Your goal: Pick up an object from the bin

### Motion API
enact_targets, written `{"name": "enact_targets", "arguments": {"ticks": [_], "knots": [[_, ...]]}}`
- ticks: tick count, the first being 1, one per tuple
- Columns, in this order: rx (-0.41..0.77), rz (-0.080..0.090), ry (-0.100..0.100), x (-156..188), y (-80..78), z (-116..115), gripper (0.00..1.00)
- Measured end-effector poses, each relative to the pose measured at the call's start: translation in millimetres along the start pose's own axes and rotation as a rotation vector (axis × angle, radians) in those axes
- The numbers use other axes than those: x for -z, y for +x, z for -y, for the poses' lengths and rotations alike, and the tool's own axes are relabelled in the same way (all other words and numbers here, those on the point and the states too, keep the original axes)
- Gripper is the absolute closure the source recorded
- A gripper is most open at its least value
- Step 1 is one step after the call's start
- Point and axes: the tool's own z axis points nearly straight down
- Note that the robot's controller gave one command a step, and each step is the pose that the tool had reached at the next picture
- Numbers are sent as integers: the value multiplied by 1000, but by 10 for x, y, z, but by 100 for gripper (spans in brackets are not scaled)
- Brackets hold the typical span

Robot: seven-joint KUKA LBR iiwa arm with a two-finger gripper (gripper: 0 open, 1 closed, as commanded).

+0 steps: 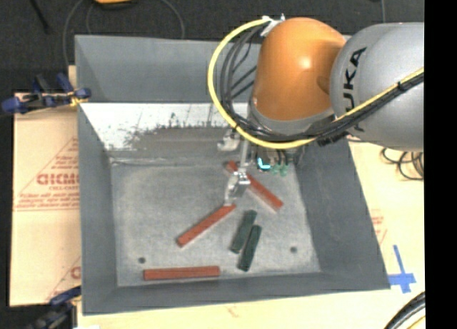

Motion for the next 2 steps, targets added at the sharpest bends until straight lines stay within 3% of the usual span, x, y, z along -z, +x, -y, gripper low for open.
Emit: {"name": "enact_targets", "arguments": {"ticks": [1,2], "knots": [[-1,8,-1,43,-14,2,0],[28,14,1,-455,-22,33,0]]}}
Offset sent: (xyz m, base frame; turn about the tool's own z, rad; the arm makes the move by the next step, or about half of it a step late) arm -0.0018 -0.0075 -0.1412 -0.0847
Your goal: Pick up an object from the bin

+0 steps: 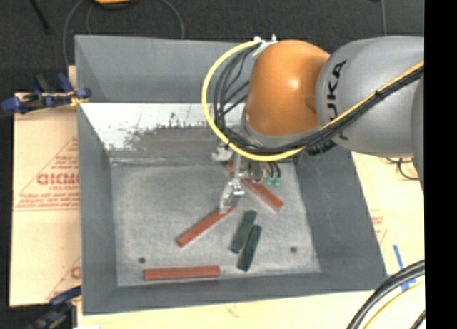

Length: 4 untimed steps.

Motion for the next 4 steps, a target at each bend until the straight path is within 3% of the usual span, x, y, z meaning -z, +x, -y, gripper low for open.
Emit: {"name": "enact_targets", "arguments": {"ticks": [1,2,3,4], "knots": [[94,-3,0,-686,94,-43,0],[260,-10,-2,-1151,88,-72,100],[259,-10,-2,-1151,88,-72,100],[220,-3,0,765,65,13,100]]}}
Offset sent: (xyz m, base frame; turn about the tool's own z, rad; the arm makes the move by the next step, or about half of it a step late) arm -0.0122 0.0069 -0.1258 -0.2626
